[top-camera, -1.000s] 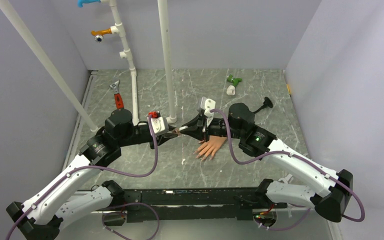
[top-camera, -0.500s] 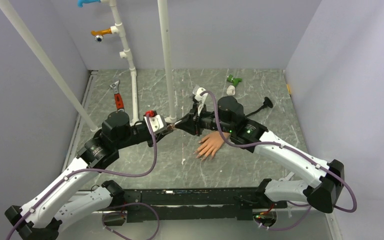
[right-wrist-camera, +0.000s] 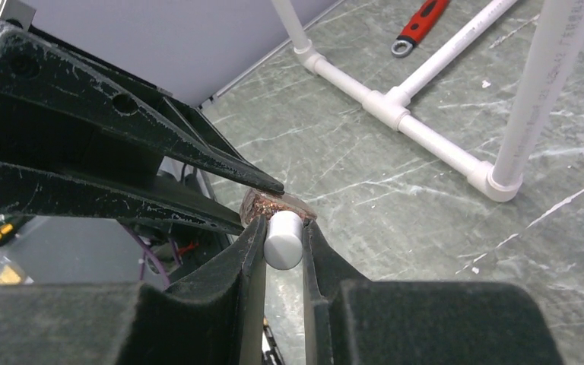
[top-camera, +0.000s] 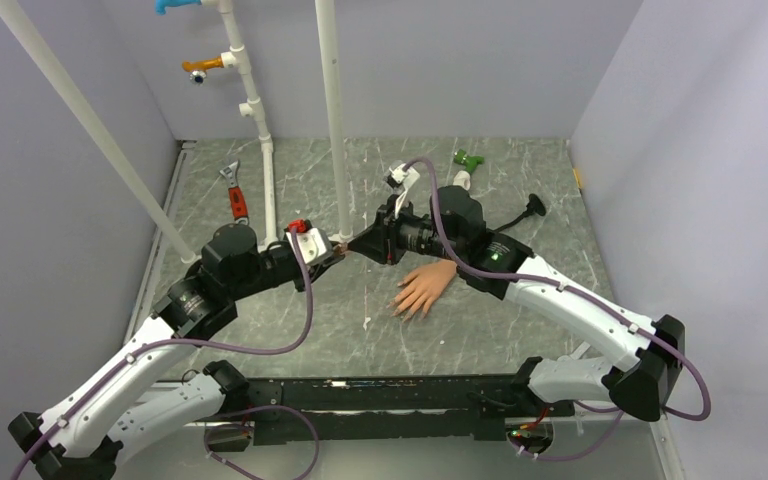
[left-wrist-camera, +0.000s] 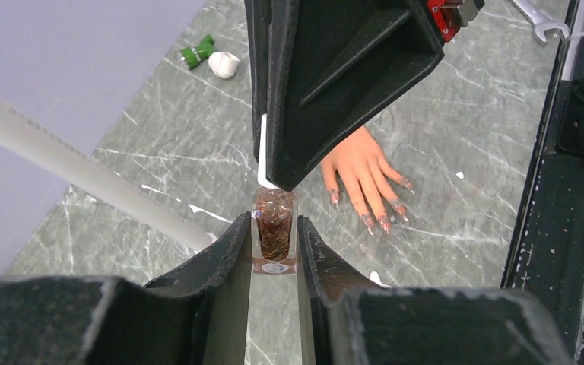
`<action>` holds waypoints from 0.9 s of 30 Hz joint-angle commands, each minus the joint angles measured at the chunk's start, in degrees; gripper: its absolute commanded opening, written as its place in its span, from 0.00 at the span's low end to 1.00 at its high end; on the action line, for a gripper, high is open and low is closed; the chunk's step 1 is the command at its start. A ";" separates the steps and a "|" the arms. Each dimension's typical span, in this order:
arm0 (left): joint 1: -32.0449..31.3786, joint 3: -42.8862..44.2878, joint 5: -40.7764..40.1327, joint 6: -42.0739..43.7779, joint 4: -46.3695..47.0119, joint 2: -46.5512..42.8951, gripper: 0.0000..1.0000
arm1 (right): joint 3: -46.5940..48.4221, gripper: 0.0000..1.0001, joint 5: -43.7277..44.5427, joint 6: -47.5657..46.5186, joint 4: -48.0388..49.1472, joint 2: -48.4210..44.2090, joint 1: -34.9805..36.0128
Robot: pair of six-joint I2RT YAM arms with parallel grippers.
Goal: Paint the nails
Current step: Screw the nail polish bottle.
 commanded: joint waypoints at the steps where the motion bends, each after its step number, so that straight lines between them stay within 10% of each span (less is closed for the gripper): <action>1: -0.15 0.44 -2.01 0.18 5.34 -1.76 0.00 | 3.71 0.00 4.11 5.28 -3.92 -0.06 -0.41; 4: -0.19 0.19 -2.52 -0.04 5.79 -2.08 0.00 | 4.18 0.01 4.96 7.23 -5.09 -0.08 -0.39; 8: -0.18 0.09 -3.21 -0.34 6.07 -2.43 0.00 | 4.20 0.52 5.04 7.75 -5.23 -0.83 -0.41; 11: -0.18 0.01 -3.19 -0.45 6.29 -2.92 0.00 | 4.18 0.72 5.95 6.76 -4.70 -2.05 -0.40; 27: -0.10 -0.66 -3.29 -3.25 8.38 -3.64 0.00 | 5.34 0.89 -5.58 -4.04 -0.55 -4.96 -0.67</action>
